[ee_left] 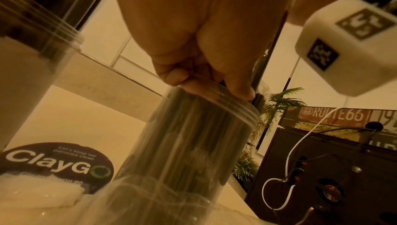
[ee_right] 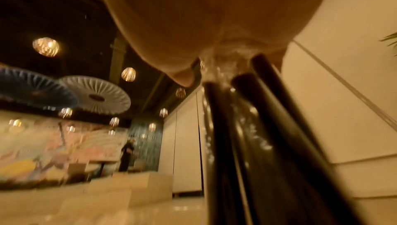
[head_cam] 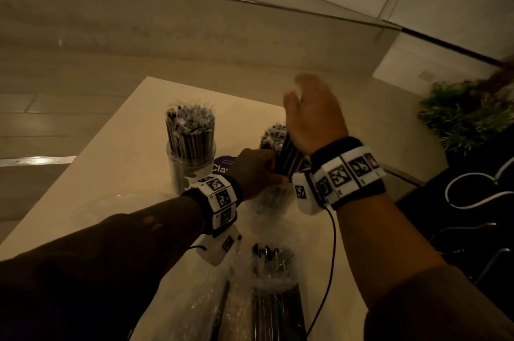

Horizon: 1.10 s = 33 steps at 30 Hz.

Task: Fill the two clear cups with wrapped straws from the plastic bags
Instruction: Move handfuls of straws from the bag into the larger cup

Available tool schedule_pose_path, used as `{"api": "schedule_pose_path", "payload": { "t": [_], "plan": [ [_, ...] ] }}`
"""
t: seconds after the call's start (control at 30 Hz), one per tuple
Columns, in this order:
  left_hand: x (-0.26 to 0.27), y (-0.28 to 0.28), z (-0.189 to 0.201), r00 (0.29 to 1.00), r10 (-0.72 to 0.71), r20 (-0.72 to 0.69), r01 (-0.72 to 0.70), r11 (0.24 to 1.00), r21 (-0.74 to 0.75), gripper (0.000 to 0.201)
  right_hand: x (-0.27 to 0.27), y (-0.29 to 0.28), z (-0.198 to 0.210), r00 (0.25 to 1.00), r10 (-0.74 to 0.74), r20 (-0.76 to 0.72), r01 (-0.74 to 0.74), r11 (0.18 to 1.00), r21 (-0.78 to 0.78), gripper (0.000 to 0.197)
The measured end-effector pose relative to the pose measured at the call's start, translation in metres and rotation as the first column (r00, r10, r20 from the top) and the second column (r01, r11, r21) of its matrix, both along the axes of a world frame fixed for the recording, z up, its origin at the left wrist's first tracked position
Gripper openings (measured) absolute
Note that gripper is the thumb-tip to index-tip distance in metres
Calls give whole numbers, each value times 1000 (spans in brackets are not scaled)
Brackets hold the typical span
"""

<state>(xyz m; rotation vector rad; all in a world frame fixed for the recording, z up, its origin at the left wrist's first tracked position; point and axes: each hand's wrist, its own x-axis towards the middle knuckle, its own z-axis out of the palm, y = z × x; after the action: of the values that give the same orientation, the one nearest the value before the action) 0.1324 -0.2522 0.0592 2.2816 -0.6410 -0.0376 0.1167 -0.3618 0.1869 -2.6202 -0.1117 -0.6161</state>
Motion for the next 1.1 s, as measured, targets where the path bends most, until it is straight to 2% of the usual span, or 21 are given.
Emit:
{"api": "schedule_pose_path", "payload": {
  "t": [0.03,0.1,0.23,0.33,0.43,0.5,0.57,0.6,0.63,0.67,0.7,0.73,0.77,0.8,0.83,0.9,0.97,1.0,1.03,1.07,1.1],
  "plan": [
    [-1,1,-2,1000,8,8,-8,1000,-11,33,1,2,-10,996,-24,-86,17,997,-76,37],
    [-3,3,-6,998,35,54,-31,997,-64,31,-2,3,-34,984,-66,-164,38,985,-170,37],
    [-13,6,-12,970,84,228,-52,989,-140,25,-6,2,-79,941,-178,-289,66,931,-360,51],
    [-15,7,-20,940,92,328,-54,991,-123,20,-9,0,-104,926,-215,-310,63,899,-434,66],
    [-18,15,-30,973,94,212,-64,987,-146,21,-12,2,-105,940,-190,-283,57,906,-419,73],
    [-23,20,-38,985,134,110,-124,988,-88,27,-25,6,-95,982,-139,-127,98,952,-289,67],
    [-28,31,-52,966,248,-75,-243,968,68,55,-46,15,-91,983,-33,179,47,996,-74,39],
    [-30,36,-60,931,320,-178,-285,938,198,79,-58,21,-91,983,30,181,-32,999,8,22],
    [-31,42,-68,898,367,-241,-280,902,329,101,-68,26,-94,997,79,6,-79,995,54,17],
    [-33,46,-74,865,401,-301,-243,860,448,118,-75,30,-102,952,86,-295,-72,996,58,21],
    [-35,50,-77,840,414,-352,-196,835,514,124,-80,32,-113,800,44,-599,-42,999,16,21],
    [-36,52,-79,801,425,-422,-154,828,540,119,-84,32,-126,606,-25,-795,-23,999,-49,20],
    [-37,52,-80,763,421,-490,-121,838,532,102,-88,29,-140,471,-98,-876,-23,992,-124,27],
    [-38,52,-78,727,412,-549,-91,851,518,80,-92,26,-152,409,-175,-896,-37,977,-208,37],
    [-39,52,-80,721,383,-577,-55,862,503,61,-95,25,-162,387,-238,-891,-63,957,-283,47],
    [-44,56,-79,751,303,-586,30,872,489,44,-102,29,-174,388,-286,-876,-89,935,-344,59],
    [-54,57,-76,749,245,-616,47,908,417,46,-105,34,-181,389,-228,-892,-29,965,-259,63],
    [-57,57,-74,729,187,-658,108,919,380,52,-104,37,-181,395,-195,-898,30,979,-200,64],
    [-59,60,-75,805,63,-590,200,908,369,60,-102,40,-182,403,-173,-899,89,985,-150,64],
    [-60,61,-81,816,21,-578,173,944,279,68,-99,43,-184,391,-160,-907,136,984,-115,63],
    [-59,60,-85,676,68,-734,140,966,218,71,-96,47,-183,361,-141,-922,166,982,-85,64]
  ]
}}
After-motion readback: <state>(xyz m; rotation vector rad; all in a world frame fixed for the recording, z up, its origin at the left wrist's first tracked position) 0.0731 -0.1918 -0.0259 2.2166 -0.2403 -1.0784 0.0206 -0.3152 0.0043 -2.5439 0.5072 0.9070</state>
